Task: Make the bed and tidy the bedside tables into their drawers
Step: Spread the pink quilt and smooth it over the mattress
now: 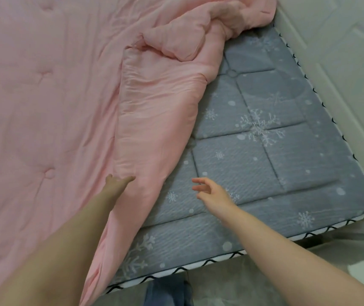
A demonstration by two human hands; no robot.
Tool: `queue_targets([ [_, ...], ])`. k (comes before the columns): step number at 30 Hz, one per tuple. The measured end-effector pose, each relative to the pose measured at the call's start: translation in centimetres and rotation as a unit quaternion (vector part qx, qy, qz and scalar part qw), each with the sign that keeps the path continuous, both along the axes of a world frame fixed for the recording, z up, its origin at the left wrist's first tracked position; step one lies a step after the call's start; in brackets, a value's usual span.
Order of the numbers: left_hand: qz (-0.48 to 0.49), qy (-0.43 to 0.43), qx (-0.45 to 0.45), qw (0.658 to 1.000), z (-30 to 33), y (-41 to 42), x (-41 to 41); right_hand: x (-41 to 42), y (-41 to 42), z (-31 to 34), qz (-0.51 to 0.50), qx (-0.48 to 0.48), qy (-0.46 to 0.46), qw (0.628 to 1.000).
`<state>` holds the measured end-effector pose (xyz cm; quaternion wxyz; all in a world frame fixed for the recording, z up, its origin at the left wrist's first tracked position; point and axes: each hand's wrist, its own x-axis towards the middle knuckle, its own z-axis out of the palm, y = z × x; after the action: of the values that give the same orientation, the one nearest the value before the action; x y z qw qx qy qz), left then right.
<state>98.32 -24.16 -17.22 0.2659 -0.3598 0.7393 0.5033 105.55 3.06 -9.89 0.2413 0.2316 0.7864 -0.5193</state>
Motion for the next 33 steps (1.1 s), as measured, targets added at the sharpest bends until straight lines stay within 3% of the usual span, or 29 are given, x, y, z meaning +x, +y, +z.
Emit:
queue_targets([
  [4, 0.015, -0.001, 0.014, 1.000, -2.2, 1.0, -4.4, -1.8, 0.7, -1.7, 0.011, -0.003, -0.012, 1.000],
  [7, -0.080, 0.069, 0.012, 0.994, -2.2, 3.4, -5.2, -2.9, 0.9, -3.0, 0.027, 0.007, -0.007, 1.000],
  [9, -0.192, 0.143, 0.002, 0.971, -1.6, 7.0, -3.4, -4.0, 0.7, -3.3, 0.008, 0.011, 0.003, 1.000],
  [12, -0.332, 0.165, 0.038, 0.928, -1.3, 12.8, 2.5, -6.6, 0.0, -2.9, -0.074, 0.005, 0.019, 0.997],
  [15, -0.469, 0.206, 0.033, 0.858, -1.6, 15.3, 8.6, -9.3, 0.3, -3.0, -0.054, 0.137, 0.024, 0.989],
  [17, -0.501, 0.240, 0.022, 0.831, -1.3, 15.6, 9.9, -10.4, 1.6, -3.0, -0.023, 0.213, -0.014, 0.977],
  [20, -0.536, 0.260, -0.014, 0.803, -1.5, 16.0, 9.9, -11.0, 3.9, -3.1, 0.038, 0.245, -0.091, 0.965],
  [23, -0.564, 0.248, -0.025, 0.787, -0.8, 17.1, 9.3, -10.5, 5.7, -3.1, 0.071, 0.280, -0.074, 0.954],
  [25, -0.567, 0.183, 0.001, 0.803, 0.3, 18.2, 8.5, -9.8, 7.0, -3.0, 0.058, 0.269, -0.055, 0.960],
  [29, -0.370, 0.044, 0.111, 0.921, 2.6, 20.8, 5.4, -7.0, 10.6, -2.4, 0.046, 0.212, -0.039, 0.975],
  [33, -0.180, 0.088, 0.060, 0.978, 6.0, 25.5, 1.1, -2.6, 13.3, -1.2, 0.012, 0.133, -0.011, 0.991],
])
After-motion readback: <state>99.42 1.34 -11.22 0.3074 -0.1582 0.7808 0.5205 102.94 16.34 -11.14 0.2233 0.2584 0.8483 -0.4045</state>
